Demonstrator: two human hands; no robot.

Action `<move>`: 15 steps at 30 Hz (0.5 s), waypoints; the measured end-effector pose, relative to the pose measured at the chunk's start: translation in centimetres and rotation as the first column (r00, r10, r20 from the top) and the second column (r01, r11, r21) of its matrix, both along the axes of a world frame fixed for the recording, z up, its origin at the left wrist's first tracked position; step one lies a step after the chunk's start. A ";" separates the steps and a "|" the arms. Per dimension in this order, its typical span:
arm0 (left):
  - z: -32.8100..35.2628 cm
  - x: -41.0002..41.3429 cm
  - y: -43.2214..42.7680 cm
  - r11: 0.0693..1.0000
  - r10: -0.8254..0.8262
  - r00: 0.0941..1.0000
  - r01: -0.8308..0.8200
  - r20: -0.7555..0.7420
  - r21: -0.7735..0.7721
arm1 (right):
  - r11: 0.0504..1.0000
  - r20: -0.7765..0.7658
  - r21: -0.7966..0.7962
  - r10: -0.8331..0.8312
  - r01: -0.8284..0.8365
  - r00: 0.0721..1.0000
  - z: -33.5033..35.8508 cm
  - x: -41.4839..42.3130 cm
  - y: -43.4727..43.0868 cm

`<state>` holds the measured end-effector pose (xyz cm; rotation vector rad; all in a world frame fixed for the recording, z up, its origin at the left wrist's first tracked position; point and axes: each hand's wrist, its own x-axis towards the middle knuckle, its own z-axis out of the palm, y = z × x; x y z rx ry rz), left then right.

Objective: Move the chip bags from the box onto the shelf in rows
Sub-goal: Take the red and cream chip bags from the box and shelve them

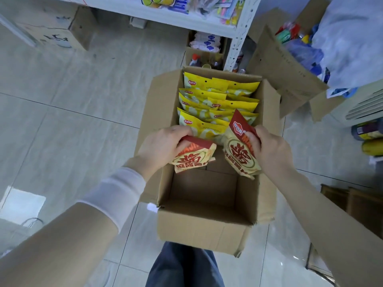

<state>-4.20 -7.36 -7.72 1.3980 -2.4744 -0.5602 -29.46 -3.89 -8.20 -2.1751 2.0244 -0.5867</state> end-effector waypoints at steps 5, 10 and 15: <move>6.8 3.1 2.6 0.997 0.080 0.997 -0.080 0.024 -0.018 | 0.998 0.037 0.062 0.030 -0.032 0.999 6.4 2.1 1.1; 11.7 7.7 4.2 0.983 0.177 0.973 -0.182 0.146 0.020 | 0.987 0.030 0.151 0.055 -0.059 0.998 12.2 6.9 1.7; 15.0 14.9 5.6 0.967 0.224 0.941 -0.247 0.255 0.065 | 0.964 0.067 0.258 0.054 -0.069 0.996 15.7 14.0 1.9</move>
